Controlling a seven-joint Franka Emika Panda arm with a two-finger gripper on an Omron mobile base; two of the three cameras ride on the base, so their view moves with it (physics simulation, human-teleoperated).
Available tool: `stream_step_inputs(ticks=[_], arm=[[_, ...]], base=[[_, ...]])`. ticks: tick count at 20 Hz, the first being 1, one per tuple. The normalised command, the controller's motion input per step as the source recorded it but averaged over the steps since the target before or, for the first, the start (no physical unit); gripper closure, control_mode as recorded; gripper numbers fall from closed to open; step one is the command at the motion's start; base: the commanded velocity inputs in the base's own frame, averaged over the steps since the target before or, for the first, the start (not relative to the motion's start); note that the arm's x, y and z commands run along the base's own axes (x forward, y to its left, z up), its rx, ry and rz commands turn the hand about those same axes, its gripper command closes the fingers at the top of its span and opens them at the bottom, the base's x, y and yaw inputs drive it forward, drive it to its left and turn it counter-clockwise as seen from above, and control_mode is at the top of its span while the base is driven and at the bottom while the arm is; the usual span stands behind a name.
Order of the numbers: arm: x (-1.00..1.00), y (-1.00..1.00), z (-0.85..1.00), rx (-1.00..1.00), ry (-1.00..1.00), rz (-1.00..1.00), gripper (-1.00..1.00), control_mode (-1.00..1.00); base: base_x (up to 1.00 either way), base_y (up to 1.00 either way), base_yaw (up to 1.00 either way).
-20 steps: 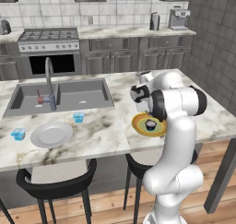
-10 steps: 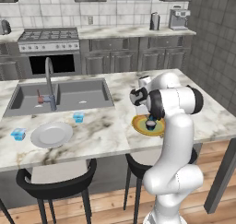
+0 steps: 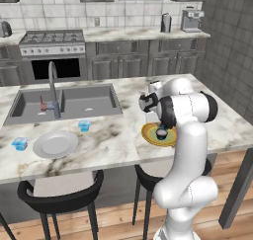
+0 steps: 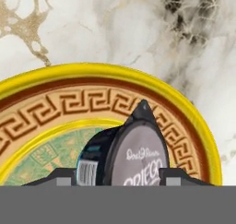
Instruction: Place two yogurt containers on each plate.
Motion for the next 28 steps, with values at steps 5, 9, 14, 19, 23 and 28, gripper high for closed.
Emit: stream_step_inputs(ticks=[5,9,14,19,23,28], arm=[[-0.16,0.0,0.07,0.0,-0.01,-0.04,-1.0,-1.0],[-0.09,0.05,0.36,0.0,-0.06,-0.01,-1.0,-1.0],[-0.04,0.19,0.46,0.0,-0.14,0.0,-1.0,-1.0],[-0.53,0.0,0.48,0.14,-0.4,0.0,-1.0,-1.0],[-0.91,0.03,0.45,0.22,-0.53,0.0,-1.0,-1.0],[-0.94,0.01,0.91,-0.01,-0.15,0.05,-1.0,-1.0]], base=[[0.0,0.0,0.0],[0.0,0.0,0.0],[0.0,0.0,0.0],[0.0,0.0,0.0],[0.0,0.0,0.0],[0.0,0.0,0.0]])
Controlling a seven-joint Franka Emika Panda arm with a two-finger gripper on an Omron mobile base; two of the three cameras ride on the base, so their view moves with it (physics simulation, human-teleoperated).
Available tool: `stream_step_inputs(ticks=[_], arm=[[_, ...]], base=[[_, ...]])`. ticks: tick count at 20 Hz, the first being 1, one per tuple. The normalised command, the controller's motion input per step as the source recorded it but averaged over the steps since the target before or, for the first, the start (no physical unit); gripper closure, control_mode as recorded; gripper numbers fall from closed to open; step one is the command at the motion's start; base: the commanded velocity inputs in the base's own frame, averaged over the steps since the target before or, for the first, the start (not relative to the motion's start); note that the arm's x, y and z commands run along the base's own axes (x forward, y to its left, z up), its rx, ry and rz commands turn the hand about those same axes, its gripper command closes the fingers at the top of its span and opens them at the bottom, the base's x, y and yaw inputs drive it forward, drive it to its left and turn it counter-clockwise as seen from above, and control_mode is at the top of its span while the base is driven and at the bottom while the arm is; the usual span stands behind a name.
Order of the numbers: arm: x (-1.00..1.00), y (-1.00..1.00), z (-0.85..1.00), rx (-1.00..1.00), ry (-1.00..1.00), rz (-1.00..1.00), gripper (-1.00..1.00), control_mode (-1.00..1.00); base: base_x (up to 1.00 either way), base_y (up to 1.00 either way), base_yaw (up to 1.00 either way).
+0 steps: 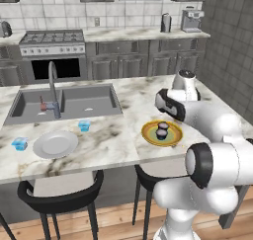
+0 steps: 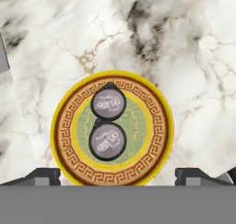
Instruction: Place two yogurt containers on each plate.
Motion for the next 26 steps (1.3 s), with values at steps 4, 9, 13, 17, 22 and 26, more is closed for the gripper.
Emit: stream_step_inputs(ticks=[4,9,13,17,22,26], arm=[[-0.95,0.01,1.0,-0.19,0.22,0.11,-1.0,-1.0],[-0.96,0.0,1.0,-0.11,0.24,0.11,-1.0,-1.0],[-0.99,0.0,0.68,0.02,-0.12,0.13,-1.0,-1.0],[-0.82,0.08,0.44,0.12,-0.38,0.1,-1.0,-1.0],[-0.45,0.09,0.5,0.03,-0.33,0.09,-1.0,-1.0],[-0.31,0.15,0.33,0.0,-0.22,0.07,-1.0,-1.0]], base=[[0.0,0.0,0.0],[0.0,0.0,0.0],[0.0,0.0,0.0],[0.0,0.0,0.0],[0.0,0.0,0.0],[0.0,0.0,0.0]])
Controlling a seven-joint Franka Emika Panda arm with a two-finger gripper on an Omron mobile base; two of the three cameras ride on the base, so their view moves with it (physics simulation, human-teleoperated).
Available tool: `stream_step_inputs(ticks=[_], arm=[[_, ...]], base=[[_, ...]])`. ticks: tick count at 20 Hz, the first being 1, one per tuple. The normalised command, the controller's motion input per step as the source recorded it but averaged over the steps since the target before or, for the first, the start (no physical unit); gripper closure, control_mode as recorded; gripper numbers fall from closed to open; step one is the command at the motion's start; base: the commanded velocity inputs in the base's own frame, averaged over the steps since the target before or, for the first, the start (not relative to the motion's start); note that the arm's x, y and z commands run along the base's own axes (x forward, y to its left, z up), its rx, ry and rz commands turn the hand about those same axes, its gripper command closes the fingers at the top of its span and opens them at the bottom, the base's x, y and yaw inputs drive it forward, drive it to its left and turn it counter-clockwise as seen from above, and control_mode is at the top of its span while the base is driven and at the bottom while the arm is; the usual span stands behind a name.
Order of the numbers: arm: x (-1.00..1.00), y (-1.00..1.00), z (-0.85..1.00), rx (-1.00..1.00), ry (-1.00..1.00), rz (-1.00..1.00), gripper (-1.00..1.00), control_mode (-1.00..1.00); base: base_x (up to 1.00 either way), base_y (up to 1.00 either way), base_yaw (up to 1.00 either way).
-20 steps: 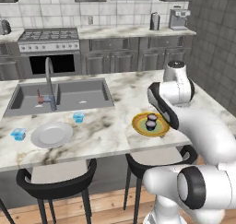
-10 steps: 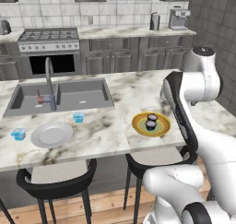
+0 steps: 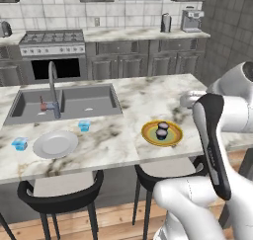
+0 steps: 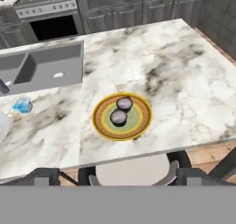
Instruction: Place two yogurt containers on each plate.
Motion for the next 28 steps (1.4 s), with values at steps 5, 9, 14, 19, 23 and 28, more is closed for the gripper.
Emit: stream_step_inputs(ticks=[5,9,14,19,23,28], arm=[[-0.38,0.32,0.28,0.0,-0.22,0.05,-1.0,-1.0],[-0.37,0.64,0.13,0.0,-0.19,0.05,-1.0,-1.0],[-0.1,0.12,0.02,0.0,-0.04,0.01,-1.0,1.0],[0.0,0.0,0.0,0.0,0.0,0.0,-1.0,1.0],[0.0,0.0,0.0,0.0,0.0,0.0,-1.0,1.0],[0.0,0.0,0.0,0.0,0.0,0.0,-1.0,1.0]], base=[[0.0,0.0,0.0],[0.0,0.0,0.0],[-0.43,0.71,0.04],[-0.35,1.0,0.06],[-0.08,1.0,0.0],[0.24,0.77,0.0]])
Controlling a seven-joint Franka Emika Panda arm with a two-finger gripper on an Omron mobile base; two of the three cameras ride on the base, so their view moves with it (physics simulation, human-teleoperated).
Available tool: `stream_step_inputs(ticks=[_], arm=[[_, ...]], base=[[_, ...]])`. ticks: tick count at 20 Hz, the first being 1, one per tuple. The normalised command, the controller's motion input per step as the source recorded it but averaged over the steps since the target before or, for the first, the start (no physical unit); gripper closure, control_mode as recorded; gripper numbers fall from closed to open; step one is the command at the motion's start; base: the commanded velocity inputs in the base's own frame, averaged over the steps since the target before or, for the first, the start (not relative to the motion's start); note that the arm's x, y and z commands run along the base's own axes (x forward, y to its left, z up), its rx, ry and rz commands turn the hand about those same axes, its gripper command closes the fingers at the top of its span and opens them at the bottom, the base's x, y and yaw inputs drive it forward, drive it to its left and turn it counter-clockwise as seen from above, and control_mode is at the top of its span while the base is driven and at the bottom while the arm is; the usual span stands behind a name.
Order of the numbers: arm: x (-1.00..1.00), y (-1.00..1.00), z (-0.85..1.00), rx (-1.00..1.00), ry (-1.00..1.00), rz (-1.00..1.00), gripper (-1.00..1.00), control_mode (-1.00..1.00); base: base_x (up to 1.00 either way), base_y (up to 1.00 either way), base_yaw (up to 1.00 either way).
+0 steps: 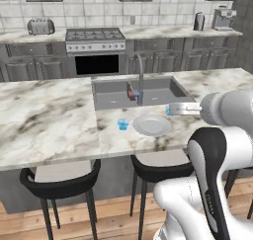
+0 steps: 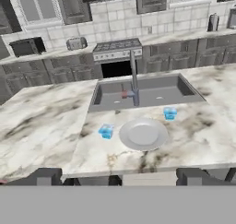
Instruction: Place two yogurt containers on each plate.
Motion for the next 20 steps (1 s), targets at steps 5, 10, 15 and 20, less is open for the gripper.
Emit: stream_step_inputs(ticks=[5,10,15,20], arm=[[0.0,0.0,0.0,0.0,0.0,0.0,-1.0,1.0],[0.0,0.0,0.0,0.0,0.0,0.0,-1.0,1.0],[0.0,0.0,0.0,0.0,0.0,0.0,-1.0,1.0],[0.46,0.0,0.0,0.0,0.14,0.0,-1.0,-1.0]], base=[[0.78,-0.24,0.0],[1.0,-0.6,0.0],[1.0,-0.17,0.0],[0.39,0.0,0.0]])
